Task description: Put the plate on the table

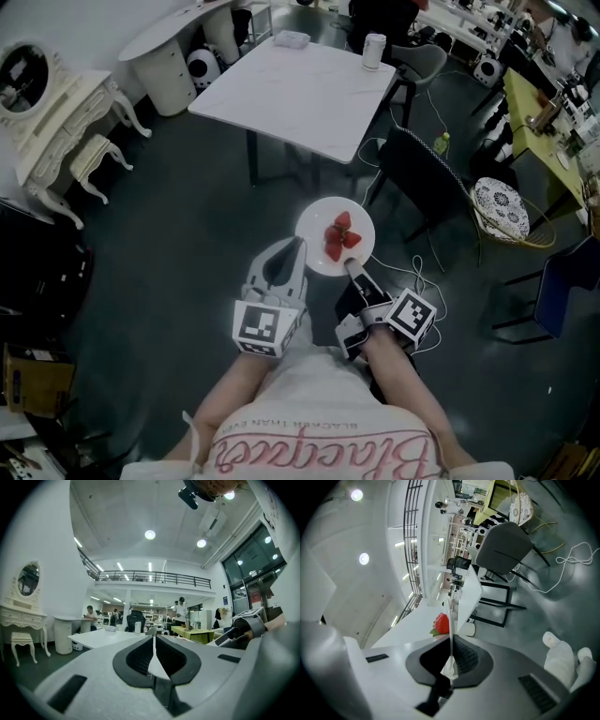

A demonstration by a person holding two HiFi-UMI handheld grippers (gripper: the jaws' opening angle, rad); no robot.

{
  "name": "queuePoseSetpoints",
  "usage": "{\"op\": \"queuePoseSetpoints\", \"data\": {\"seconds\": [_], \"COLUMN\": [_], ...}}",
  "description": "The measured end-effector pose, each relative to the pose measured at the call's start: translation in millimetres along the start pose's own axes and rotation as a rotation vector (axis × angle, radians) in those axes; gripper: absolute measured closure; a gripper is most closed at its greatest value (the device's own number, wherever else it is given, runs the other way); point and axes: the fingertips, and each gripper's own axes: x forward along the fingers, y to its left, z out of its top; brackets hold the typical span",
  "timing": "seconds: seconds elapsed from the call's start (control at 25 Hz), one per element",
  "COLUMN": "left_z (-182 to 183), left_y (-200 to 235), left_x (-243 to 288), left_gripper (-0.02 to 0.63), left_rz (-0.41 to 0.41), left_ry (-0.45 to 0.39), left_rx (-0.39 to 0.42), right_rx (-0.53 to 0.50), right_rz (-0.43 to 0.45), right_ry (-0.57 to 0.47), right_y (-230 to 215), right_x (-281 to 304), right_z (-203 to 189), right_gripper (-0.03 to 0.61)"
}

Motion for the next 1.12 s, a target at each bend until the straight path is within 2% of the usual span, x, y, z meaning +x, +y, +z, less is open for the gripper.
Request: {"op": "queuePoseSetpoints", "data": {"seconds": [0.68, 0.92, 1.12], "left_z": [7, 2, -1], "left_y": [112, 161, 185], "left_x": [190, 246, 285], "left_gripper": [0.597, 0.597, 0.597], "left_rz": [-0.07, -0.067, -0.082], "left_ry": [0.029, 0.033, 0.046], "left_rx": [0.005, -0.029, -0.05], "right_rx": [0.015, 0.005, 0.012], "right_rz": [-0.011, -0.021, -0.075], "right_ry": [-0.045, -0.063, -0.07], "right_y": [12, 12, 4], "right_x": [191, 252, 287], "right_z": [107, 136, 157], "right_gripper": [0.568, 0.568, 0.568]}}
